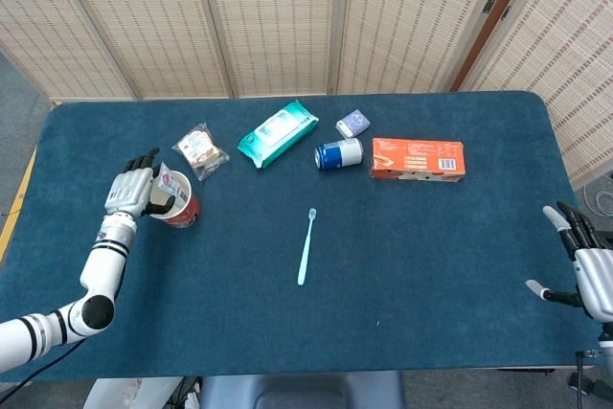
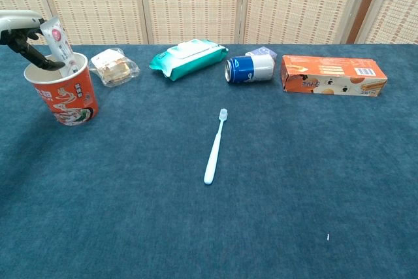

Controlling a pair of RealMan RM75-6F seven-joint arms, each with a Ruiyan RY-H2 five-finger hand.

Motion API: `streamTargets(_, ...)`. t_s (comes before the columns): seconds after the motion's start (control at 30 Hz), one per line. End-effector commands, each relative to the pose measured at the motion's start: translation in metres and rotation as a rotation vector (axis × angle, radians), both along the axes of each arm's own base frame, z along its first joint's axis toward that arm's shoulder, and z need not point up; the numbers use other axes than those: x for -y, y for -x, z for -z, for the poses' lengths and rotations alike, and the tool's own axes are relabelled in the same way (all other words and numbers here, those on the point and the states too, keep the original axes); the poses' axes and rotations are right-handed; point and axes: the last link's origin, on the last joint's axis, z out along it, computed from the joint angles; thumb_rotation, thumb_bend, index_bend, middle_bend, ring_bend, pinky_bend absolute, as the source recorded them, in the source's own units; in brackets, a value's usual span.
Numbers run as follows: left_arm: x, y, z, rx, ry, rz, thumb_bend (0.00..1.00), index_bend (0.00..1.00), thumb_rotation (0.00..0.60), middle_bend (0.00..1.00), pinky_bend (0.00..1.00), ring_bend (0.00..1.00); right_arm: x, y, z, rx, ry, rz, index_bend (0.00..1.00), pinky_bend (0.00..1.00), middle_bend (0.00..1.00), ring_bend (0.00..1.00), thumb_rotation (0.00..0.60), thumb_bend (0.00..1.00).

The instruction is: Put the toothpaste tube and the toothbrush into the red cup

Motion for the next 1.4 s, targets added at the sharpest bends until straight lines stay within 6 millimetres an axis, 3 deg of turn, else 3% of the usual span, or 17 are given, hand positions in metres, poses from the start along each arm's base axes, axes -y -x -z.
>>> streamTargets(0.03, 0.000, 0.000, 0.000, -0.001, 0.000, 0.000, 0.37, 0.33, 0.600, 0.00, 0.00, 0.00, 0.000, 0.000, 0.000, 0.000, 0.001, 0.000, 0.05, 0.25, 0.04, 0.00, 0.600, 0.00)
streamTargets(0.63, 0.001, 0.001, -0.001, 0.005, -0.002, 0.000, 0.37, 0.26, 0.600, 0.00, 0.00, 0.00, 0.000, 0.000, 0.000, -0.001, 0.000, 0.000, 0.05, 0.25, 0.04, 0.00, 0.600, 0.00)
streamTargets(0.83, 0.003, 0.000, -0.004, 0.014, -0.007, 0.007, 0.37, 0.18, 0.600, 0.00, 0.00, 0.00, 0.000, 0.000, 0.000, -0.001, 0.000, 0.000, 0.05, 0.25, 0.04, 0.00, 0.600, 0.00)
streamTargets(1.07, 0.006, -0.003, -0.009, 0.025, -0.016, 0.018, 0.37, 0.02, 0.600, 0.00, 0.00, 0.00, 0.000, 0.000, 0.001, -0.002, -0.002, -0.001, 0.05, 0.25, 0.04, 0.00, 0.600, 0.00)
streamTargets(1.4, 0.009, 0.000, -0.013, 0.034, -0.024, 0.014, 0.37, 0.00, 0.600, 0.00, 0.00, 0.00, 0.000, 0.000, 0.001, -0.002, -0.004, -0.001, 0.05, 0.25, 0.04, 0.00, 0.600, 0.00)
